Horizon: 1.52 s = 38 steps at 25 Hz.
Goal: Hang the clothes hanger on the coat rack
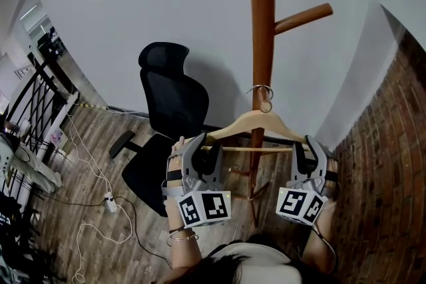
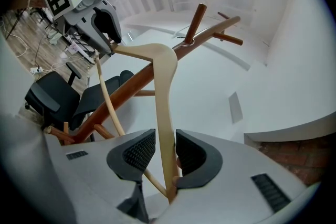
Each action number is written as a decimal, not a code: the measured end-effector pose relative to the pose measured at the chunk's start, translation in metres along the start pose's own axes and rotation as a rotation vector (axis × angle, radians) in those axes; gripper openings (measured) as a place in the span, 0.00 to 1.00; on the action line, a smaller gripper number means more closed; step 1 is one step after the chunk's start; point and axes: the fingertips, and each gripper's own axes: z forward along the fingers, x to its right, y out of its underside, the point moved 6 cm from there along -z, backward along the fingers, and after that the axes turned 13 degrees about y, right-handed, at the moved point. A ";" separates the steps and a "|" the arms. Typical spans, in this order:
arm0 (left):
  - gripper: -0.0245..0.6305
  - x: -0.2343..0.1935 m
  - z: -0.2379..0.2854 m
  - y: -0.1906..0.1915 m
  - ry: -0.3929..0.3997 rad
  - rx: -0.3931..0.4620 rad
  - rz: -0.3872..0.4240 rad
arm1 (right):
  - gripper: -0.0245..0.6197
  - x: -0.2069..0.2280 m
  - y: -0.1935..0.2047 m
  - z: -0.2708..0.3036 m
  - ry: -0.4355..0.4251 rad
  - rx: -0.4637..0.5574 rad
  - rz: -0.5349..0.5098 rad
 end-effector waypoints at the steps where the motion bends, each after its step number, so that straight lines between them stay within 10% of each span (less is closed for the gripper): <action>1: 0.28 0.000 -0.002 0.000 -0.001 0.000 0.000 | 0.23 0.000 -0.001 -0.001 0.001 0.000 0.000; 38: 0.13 0.032 -0.108 0.002 0.008 0.050 -0.056 | 0.19 0.004 -0.022 -0.107 0.051 -0.020 0.027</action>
